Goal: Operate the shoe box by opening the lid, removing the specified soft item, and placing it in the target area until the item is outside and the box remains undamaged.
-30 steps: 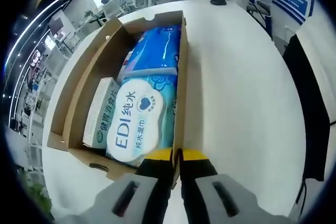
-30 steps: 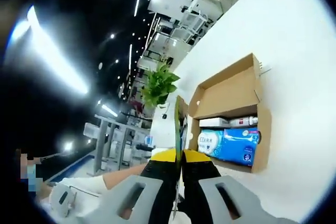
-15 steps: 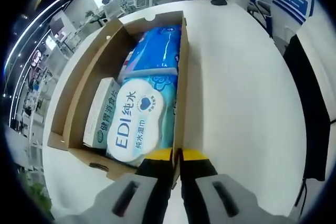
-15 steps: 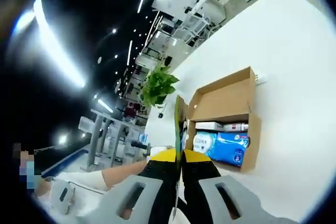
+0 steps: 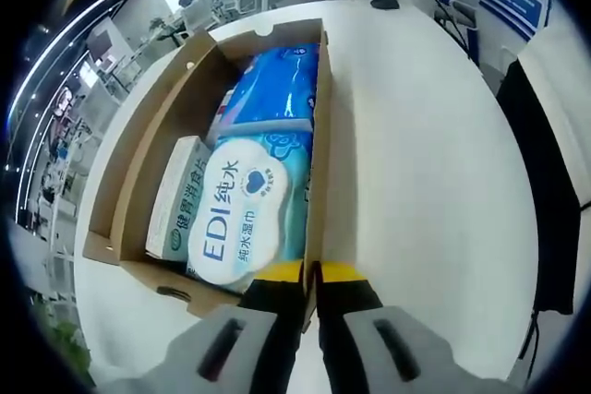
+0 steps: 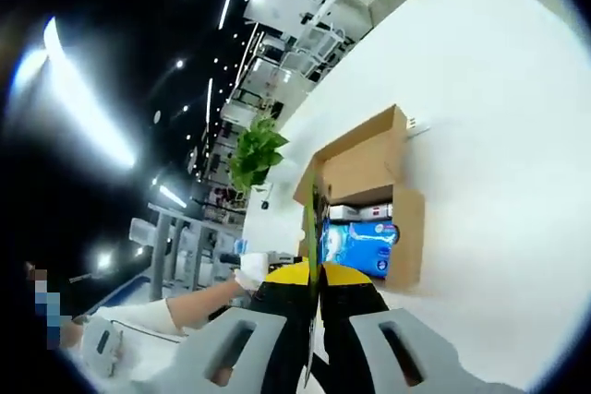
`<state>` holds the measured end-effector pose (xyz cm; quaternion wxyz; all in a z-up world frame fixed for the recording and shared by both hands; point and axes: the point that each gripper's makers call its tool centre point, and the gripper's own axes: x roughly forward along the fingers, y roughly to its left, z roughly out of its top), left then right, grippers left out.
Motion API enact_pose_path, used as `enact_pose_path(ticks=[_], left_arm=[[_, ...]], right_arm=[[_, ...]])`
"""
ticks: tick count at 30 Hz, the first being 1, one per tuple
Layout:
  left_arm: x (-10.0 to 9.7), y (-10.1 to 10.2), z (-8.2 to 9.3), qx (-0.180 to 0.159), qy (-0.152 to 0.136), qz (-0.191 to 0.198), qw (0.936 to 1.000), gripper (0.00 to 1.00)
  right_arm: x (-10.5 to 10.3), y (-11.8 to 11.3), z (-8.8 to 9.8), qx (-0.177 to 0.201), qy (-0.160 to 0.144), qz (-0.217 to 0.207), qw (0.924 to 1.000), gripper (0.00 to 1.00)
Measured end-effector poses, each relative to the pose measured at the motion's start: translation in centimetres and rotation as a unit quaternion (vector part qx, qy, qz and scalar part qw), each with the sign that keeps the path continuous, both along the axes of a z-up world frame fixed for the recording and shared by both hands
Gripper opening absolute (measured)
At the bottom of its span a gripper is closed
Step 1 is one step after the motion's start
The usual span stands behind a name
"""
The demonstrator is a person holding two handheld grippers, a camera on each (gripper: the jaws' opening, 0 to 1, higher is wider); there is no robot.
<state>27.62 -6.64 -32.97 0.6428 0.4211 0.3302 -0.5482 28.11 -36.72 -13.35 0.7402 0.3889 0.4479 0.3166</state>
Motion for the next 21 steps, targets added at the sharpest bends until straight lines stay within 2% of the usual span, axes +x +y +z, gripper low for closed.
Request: enact_pose_path(ticks=[4, 11, 17, 21], left_arm=[[0.0, 0.0, 0.0, 0.0, 0.0, 0.001, 1.0, 0.03], [0.1, 0.0, -0.1, 0.001, 0.001, 0.003, 1.0, 0.03], [0.1, 0.0, -0.1, 0.003, 0.003, 0.006, 1.0, 0.03], [0.1, 0.0, -0.1, 0.004, 0.004, 0.007, 1.0, 0.03]], right_arm=[[-0.4, -0.9, -0.1, -0.009, 0.003, -0.013, 0.9999, 0.0], [-2.3, -0.7, -1.0, -0.029, 0.013, -0.017, 0.9993, 0.0], [-2.8, -0.7, -1.8, -0.051, 0.015, -0.015, 0.9985, 0.0], [-1.9, -1.8, -2.7, -0.073, 0.001, -0.018, 0.9971, 0.0]])
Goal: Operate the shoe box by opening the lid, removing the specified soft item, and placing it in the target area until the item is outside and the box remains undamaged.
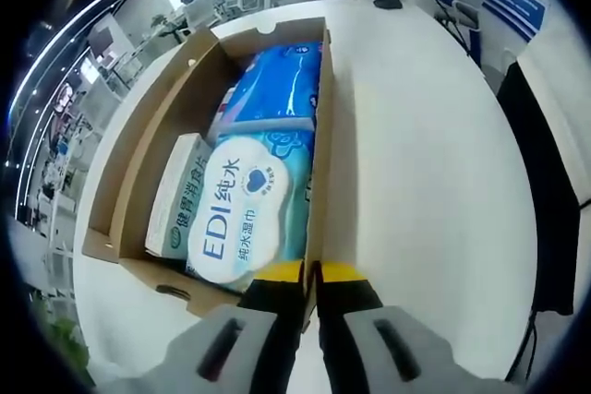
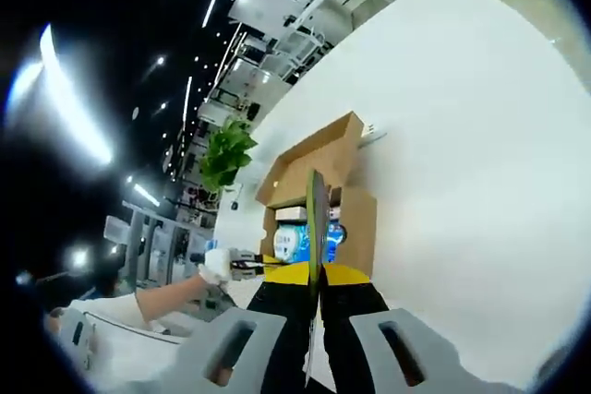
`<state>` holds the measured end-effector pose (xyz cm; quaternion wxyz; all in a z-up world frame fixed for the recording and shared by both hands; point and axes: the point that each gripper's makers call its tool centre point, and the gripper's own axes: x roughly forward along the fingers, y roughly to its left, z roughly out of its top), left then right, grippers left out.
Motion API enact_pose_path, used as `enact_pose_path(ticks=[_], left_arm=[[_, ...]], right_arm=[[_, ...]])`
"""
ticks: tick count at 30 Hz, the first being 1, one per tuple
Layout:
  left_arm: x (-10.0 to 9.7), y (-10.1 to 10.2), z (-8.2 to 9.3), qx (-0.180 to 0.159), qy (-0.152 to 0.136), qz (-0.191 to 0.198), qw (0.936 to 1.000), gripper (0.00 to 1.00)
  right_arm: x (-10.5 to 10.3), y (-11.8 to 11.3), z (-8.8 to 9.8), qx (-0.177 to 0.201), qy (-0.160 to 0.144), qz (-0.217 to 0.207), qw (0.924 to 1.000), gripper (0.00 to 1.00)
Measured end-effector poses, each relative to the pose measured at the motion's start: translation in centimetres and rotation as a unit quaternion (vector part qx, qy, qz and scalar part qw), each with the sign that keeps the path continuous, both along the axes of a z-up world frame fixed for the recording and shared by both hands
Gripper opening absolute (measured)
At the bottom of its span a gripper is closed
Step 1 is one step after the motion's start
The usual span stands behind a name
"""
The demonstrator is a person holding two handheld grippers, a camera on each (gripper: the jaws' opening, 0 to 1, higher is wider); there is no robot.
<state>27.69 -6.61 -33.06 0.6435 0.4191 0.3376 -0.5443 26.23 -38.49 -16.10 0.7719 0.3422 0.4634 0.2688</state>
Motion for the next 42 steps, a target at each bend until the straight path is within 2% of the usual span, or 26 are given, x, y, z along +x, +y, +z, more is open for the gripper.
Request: enact_pose_path(ticks=[3, 8, 20, 30, 38, 42], left_arm=[[0.0, 0.0, 0.0, 0.0, 0.0, -0.001, 1.0, 0.03], [0.0, 0.0, 0.0, 0.0, -0.001, -0.003, 1.0, 0.03], [0.0, 0.0, -0.1, 0.003, 0.002, -0.001, 1.0, 0.03], [0.0, 0.0, 0.0, 0.003, 0.005, 0.008, 0.9999, 0.03], [0.0, 0.0, 0.0, 0.003, 0.003, 0.001, 1.0, 0.03], [-0.1, 0.1, 0.0, 0.004, 0.002, -0.003, 1.0, 0.03]], right_arm=[[0.4, -0.4, -0.6, 0.002, 0.006, 0.001, 1.0, 0.0], [2.3, -2.4, -2.3, -0.002, 0.013, -0.001, 0.9999, 0.0], [1.6, -0.6, -5.7, -0.022, 0.022, 0.011, 0.9995, 0.0], [2.2, 0.1, -6.8, -0.018, 0.033, 0.012, 0.9992, 0.0], [2.3, 0.7, -7.9, -0.025, 0.046, 0.012, 0.9986, 0.0], [1.6, 1.8, -8.1, -0.034, 0.051, 0.02, 0.9979, 0.0]])
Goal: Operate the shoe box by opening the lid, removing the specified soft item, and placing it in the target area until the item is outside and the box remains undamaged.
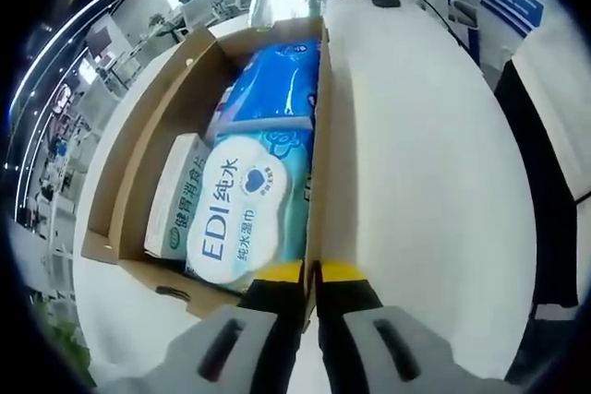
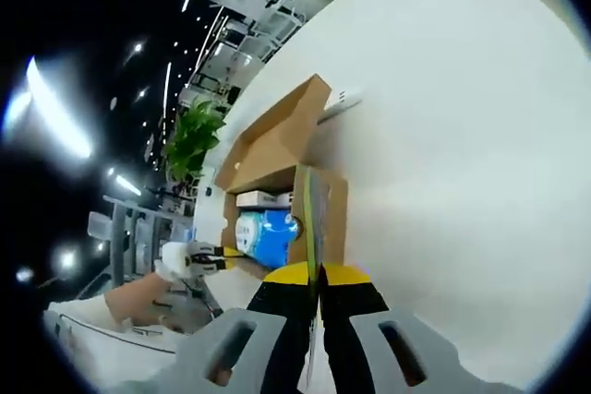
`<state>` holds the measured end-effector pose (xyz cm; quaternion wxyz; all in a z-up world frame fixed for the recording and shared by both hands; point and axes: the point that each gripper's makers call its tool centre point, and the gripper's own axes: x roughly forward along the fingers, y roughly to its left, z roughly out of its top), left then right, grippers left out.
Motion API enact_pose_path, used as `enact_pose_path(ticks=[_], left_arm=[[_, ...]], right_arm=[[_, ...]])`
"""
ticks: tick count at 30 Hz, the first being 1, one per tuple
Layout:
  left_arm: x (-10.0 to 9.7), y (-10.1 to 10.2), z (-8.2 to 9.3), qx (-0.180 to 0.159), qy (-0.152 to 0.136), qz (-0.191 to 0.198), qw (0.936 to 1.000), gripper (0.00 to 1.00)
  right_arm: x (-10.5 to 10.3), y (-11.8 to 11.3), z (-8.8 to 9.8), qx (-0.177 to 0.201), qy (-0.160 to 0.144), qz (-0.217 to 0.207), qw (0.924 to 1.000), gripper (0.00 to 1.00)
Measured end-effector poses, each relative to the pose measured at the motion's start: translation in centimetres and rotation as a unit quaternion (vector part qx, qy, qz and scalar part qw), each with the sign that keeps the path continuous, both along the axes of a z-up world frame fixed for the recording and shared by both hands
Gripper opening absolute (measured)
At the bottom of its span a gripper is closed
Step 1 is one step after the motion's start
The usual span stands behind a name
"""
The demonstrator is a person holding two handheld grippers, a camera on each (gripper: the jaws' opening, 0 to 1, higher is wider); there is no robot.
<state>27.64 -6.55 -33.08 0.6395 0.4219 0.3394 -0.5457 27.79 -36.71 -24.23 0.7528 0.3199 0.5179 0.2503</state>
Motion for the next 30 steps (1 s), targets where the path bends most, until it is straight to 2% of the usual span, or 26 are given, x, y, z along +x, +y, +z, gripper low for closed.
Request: enact_pose_path(ticks=[4, 9, 18, 24, 28, 30], left_arm=[[0.0, 0.0, 0.0, 0.001, -0.002, -0.007, 1.0, 0.03], [0.0, 0.0, 0.0, 0.0, 0.001, -0.003, 1.0, 0.03], [0.0, -0.1, 0.0, 0.0, 0.001, -0.001, 1.0, 0.03], [0.0, -0.2, 0.0, 0.002, 0.001, -0.001, 1.0, 0.03], [0.0, -0.2, 0.0, 0.002, 0.005, 0.002, 1.0, 0.03], [0.0, -0.2, 0.0, 0.002, 0.005, 0.003, 1.0, 0.03]], right_arm=[[0.0, 0.2, 0.4, 0.002, 0.002, -0.002, 1.0, 0.0], [-0.9, 0.0, -0.9, -0.042, 0.017, 0.018, 0.9988, 0.0], [-1.1, -0.8, -2.1, -0.046, 0.035, 0.015, 0.9982, 0.0], [-0.5, -1.0, -2.4, -0.057, 0.032, 0.02, 0.9976, 0.0], [0.2, -1.6, -2.9, -0.087, 0.023, 0.036, 0.9953, 0.0], [0.8, -1.8, -3.3, -0.087, 0.032, 0.037, 0.995, 0.0]])
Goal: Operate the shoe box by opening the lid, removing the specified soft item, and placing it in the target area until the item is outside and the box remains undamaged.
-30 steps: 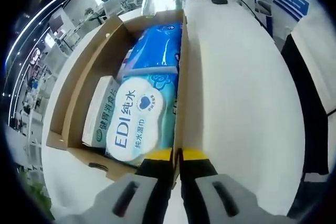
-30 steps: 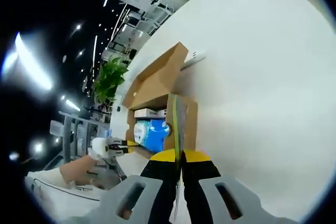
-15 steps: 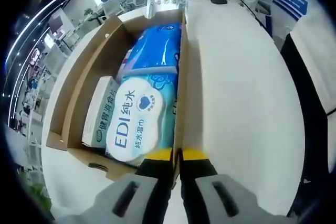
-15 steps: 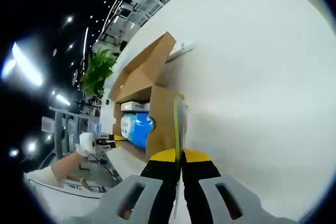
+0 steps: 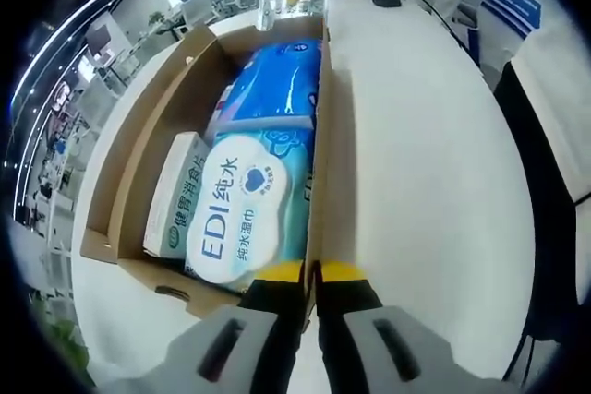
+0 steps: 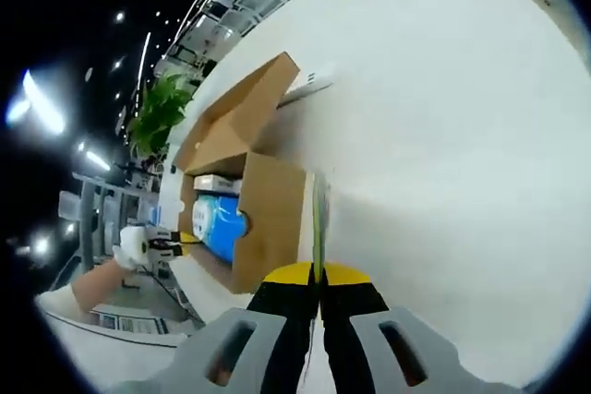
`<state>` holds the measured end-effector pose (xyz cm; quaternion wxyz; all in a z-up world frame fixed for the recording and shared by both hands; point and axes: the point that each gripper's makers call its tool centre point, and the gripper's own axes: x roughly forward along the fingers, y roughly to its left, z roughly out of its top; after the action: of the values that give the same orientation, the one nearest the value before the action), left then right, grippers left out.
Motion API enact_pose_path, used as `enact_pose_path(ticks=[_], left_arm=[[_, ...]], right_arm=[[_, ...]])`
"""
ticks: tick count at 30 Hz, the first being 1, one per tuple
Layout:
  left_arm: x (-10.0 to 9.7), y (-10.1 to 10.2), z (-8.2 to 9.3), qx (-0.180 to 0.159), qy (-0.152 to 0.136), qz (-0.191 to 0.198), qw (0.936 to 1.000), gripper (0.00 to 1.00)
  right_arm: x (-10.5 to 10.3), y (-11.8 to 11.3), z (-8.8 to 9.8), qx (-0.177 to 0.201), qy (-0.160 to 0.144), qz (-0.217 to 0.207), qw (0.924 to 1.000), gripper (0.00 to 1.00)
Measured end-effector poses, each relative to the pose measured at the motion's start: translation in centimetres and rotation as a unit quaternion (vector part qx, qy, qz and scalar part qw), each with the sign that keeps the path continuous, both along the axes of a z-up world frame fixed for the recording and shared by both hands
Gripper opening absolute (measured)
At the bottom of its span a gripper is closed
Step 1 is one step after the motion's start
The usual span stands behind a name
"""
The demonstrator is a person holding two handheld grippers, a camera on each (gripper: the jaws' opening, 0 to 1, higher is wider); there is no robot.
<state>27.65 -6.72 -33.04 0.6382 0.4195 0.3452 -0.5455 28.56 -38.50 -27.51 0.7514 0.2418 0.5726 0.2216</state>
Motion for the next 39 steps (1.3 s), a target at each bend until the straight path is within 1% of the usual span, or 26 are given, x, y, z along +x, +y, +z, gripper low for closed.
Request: enact_pose_path(ticks=[1, 5, 7, 8, 9, 11, 13, 14, 16, 21, 24, 26, 28, 32, 35, 39], left_arm=[[0.0, 0.0, 0.0, 0.0, 0.0, 0.0, 1.0, 0.03], [0.0, 0.0, 0.0, 0.0, 0.001, 0.002, 1.0, 0.03], [0.0, 0.0, 0.0, 0.001, 0.0, 0.001, 1.0, 0.03], [0.0, 0.0, -0.1, 0.004, -0.001, 0.001, 1.0, 0.03], [0.0, 0.1, -0.1, 0.005, -0.001, 0.001, 1.0, 0.03], [0.1, 0.1, -0.1, 0.005, -0.001, 0.003, 1.0, 0.03], [0.1, 0.1, -0.1, 0.005, -0.001, 0.004, 1.0, 0.03], [0.1, 0.1, -0.1, 0.005, -0.001, 0.005, 1.0, 0.03], [0.1, 0.1, -0.1, 0.005, -0.002, 0.006, 1.0, 0.03], [0.1, 0.1, -0.1, 0.005, -0.002, 0.005, 1.0, 0.03], [0.1, 0.2, -0.1, 0.005, -0.003, 0.005, 1.0, 0.03], [0.1, 0.2, -0.1, 0.006, -0.003, 0.006, 1.0, 0.03], [0.1, 0.2, -0.1, 0.006, -0.004, 0.006, 1.0, 0.03], [0.1, 0.2, -0.1, 0.005, -0.007, 0.005, 1.0, 0.03], [0.1, 0.2, -0.1, 0.005, -0.007, 0.005, 1.0, 0.03], [0.1, 0.2, -0.1, 0.004, -0.003, 0.001, 1.0, 0.03]], right_arm=[[0.3, -0.1, -0.3, -0.005, -0.001, 0.007, 1.0, 0.0], [1.3, -0.6, -1.4, -0.013, 0.004, 0.008, 0.9999, 0.0], [1.2, -0.7, -1.6, -0.022, 0.003, 0.01, 0.9997, 0.0], [1.2, -1.1, -1.9, -0.038, -0.004, 0.019, 0.9991, 0.0], [1.3, -1.0, -2.0, -0.034, -0.006, 0.016, 0.9993, 0.0], [1.2, -1.0, -2.3, -0.029, 0.004, 0.006, 0.9996, 0.0], [1.1, -1.2, -2.8, -0.043, 0.008, 0.006, 0.999, 0.0], [1.6, -2.0, -3.6, -0.058, 0.007, 0.017, 0.9982, 0.0], [2.2, -2.6, -4.4, -0.065, 0.011, 0.021, 0.9976, 0.0], [3.4, -3.6, -5.9, -0.071, 0.009, 0.01, 0.9974, 0.01], [3.6, -4.0, -6.3, -0.078, 0.005, 0.01, 0.9968, 0.02], [3.6, -4.2, -6.4, -0.076, 0.005, 0.011, 0.997, 0.03], [3.6, -4.6, -6.6, -0.078, 0.006, 0.002, 0.9969, 0.05], [3.4, -5.0, -7.1, -0.099, -0.005, 0.004, 0.995, 0.08], [3.3, -5.3, -7.4, -0.114, -0.01, -0.003, 0.9935, 0.1], [3.1, -5.4, -7.7, -0.139, -0.018, 0.007, 0.9902, 0.13]])
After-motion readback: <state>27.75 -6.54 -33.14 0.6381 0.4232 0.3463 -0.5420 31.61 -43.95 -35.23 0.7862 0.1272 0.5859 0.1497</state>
